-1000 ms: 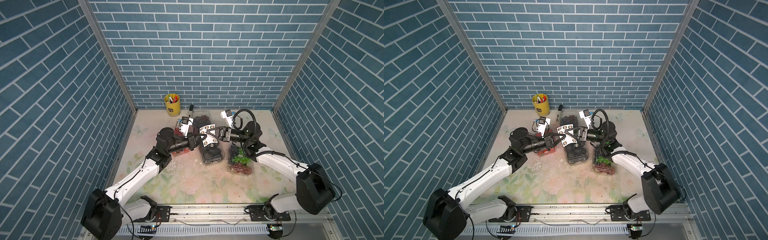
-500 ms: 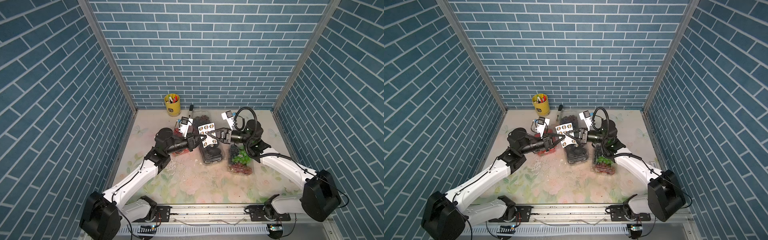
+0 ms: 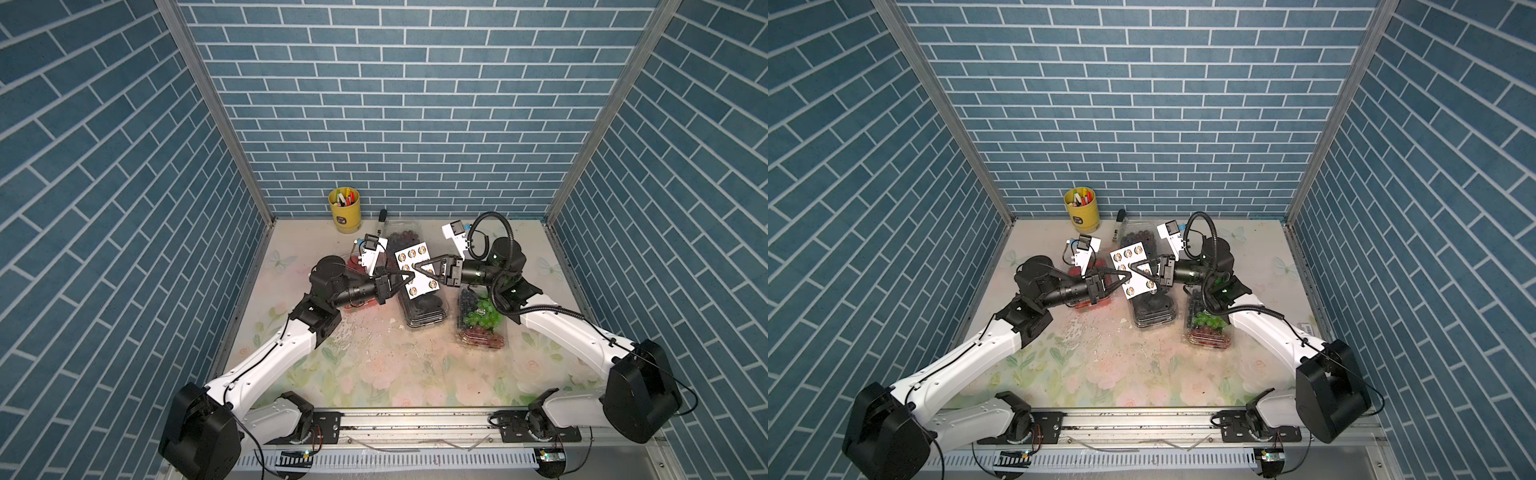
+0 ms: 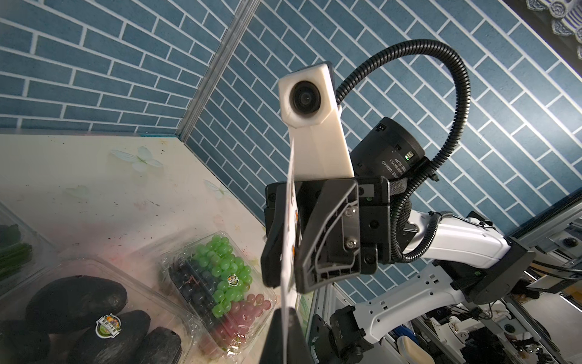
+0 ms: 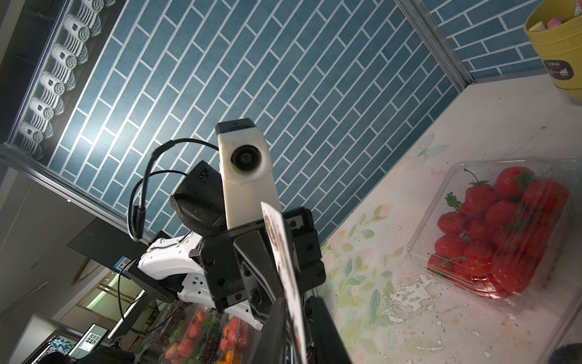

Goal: Label fruit boxes
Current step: Adjust the label sticker.

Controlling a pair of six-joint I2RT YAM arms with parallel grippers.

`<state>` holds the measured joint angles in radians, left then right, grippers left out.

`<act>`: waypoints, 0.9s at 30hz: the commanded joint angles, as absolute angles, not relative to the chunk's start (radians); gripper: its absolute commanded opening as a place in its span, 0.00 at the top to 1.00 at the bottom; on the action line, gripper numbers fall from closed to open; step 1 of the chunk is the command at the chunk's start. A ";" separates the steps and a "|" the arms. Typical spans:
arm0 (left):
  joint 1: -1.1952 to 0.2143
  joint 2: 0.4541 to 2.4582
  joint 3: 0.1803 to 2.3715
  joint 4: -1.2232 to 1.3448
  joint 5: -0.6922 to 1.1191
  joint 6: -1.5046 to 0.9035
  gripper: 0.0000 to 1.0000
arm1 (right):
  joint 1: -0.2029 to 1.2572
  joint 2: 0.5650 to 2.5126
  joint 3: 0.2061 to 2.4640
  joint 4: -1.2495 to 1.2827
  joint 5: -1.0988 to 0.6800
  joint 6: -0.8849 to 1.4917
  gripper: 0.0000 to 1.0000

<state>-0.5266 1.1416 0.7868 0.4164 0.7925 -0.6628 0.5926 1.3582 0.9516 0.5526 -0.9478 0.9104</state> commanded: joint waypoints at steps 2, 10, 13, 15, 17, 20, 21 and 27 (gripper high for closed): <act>-0.531 1.149 0.799 0.435 0.816 -0.655 1.00 | 0.590 1.363 0.997 0.584 -0.971 0.900 0.82; -0.531 1.157 0.803 0.435 0.818 -0.656 1.00 | 0.589 1.387 1.003 0.628 -0.999 0.940 0.90; -0.531 1.155 0.805 0.431 0.818 -0.653 1.00 | 0.590 1.390 1.001 0.627 -1.000 0.941 0.91; -0.531 1.157 0.804 0.431 0.819 -0.653 1.00 | 0.589 1.387 1.002 0.629 -0.999 0.942 0.99; -0.531 1.158 0.804 0.431 0.817 -0.652 1.00 | 0.589 1.381 0.998 0.630 -0.991 0.940 1.00; -0.531 1.160 0.802 0.429 0.816 -0.652 1.00 | 0.589 1.374 0.993 0.634 -0.984 0.944 1.00; -0.532 1.160 0.802 0.430 0.816 -0.651 1.00 | 0.589 1.373 0.990 0.641 -0.984 0.948 1.00; -0.532 1.160 0.790 0.390 0.788 -0.620 0.75 | 0.589 1.362 0.979 0.665 -0.970 0.973 1.00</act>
<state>-0.5289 1.1522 0.7868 0.4080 0.8009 -0.6506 0.5926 1.3830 0.9588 0.6102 -0.9726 0.9409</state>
